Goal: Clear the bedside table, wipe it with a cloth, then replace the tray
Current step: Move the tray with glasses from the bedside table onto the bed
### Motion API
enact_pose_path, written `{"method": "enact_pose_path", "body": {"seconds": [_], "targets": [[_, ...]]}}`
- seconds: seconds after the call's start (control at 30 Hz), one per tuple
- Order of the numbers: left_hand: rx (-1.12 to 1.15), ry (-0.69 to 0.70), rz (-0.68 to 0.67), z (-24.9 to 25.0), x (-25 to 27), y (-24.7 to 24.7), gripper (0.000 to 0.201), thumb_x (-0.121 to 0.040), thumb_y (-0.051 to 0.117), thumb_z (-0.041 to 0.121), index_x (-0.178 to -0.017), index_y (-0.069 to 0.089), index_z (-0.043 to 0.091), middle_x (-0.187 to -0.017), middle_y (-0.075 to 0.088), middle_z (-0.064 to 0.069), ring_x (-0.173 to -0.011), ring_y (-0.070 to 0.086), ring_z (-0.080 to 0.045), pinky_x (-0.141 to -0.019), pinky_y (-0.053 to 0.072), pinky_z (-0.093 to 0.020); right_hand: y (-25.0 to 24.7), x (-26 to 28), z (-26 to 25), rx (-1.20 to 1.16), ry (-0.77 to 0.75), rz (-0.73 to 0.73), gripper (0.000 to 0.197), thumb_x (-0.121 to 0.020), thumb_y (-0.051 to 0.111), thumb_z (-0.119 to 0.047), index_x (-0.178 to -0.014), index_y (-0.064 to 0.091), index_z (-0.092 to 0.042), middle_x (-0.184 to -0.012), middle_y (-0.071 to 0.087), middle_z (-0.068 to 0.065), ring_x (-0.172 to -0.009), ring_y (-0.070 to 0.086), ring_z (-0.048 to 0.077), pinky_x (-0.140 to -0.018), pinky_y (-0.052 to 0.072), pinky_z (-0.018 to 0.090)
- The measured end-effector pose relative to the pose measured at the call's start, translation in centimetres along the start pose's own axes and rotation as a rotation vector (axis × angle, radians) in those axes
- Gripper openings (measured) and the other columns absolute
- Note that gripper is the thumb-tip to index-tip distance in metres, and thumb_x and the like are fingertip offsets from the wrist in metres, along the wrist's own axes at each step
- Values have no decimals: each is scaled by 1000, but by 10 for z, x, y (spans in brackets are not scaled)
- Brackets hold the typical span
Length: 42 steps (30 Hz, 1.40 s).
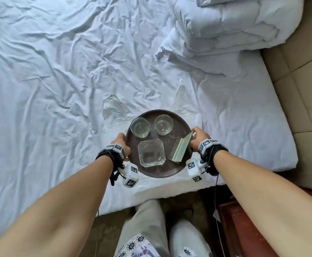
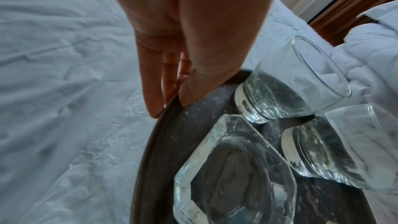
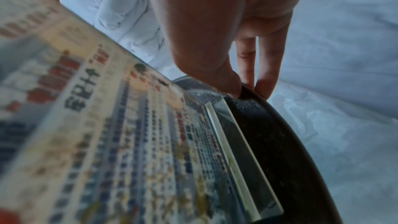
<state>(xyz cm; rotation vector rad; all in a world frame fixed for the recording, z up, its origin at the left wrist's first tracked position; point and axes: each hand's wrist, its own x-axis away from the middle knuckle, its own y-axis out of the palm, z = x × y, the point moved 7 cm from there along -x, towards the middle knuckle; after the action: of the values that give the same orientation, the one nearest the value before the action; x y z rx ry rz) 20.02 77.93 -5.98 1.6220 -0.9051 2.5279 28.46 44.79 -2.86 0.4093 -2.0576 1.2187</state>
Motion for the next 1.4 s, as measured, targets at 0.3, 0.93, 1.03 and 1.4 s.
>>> {"method": "enact_pose_path", "body": {"seconds": [0.3, 0.93, 1.03, 1.4], "targets": [[-53, -89, -60, -21, -36, 15, 41, -76, 61, -3, -105, 39, 16, -89, 61, -18, -73, 69, -37, -58, 61, -46, 45, -52, -9, 113, 5, -74, 23, -75, 56, -33, -96, 47, -29, -88, 60, 3, -78, 59, 29, -68, 46, 30], [-238, -120, 22, -52, -92, 43, 37, -79, 61, 6, -111, 43, 11, -86, 57, -11, -80, 57, -32, -68, 45, -35, 95, -103, 1, 160, -6, -98, 28, -82, 56, -36, -105, 46, -24, -104, 64, 14, -89, 61, 34, -83, 51, 38], [-280, -129, -4, -48, -88, 39, 44, -79, 65, 13, -118, 44, 9, -102, 62, -15, -93, 63, -34, -76, 49, -36, 91, -96, 1, 148, 8, -109, 33, -84, 57, -38, -113, 51, -23, -109, 64, 11, -94, 61, 33, -80, 46, 32], [-494, 207, 13, 15, -11, 11, 55, -77, 77, 21, -128, 54, 13, -120, 63, -13, -107, 62, -32, -91, 51, -39, 29, -13, -26, 319, -125, -81, 47, -85, 59, -12, -131, 53, -18, -134, 54, 9, -123, 53, 27, -102, 43, 34]]}}
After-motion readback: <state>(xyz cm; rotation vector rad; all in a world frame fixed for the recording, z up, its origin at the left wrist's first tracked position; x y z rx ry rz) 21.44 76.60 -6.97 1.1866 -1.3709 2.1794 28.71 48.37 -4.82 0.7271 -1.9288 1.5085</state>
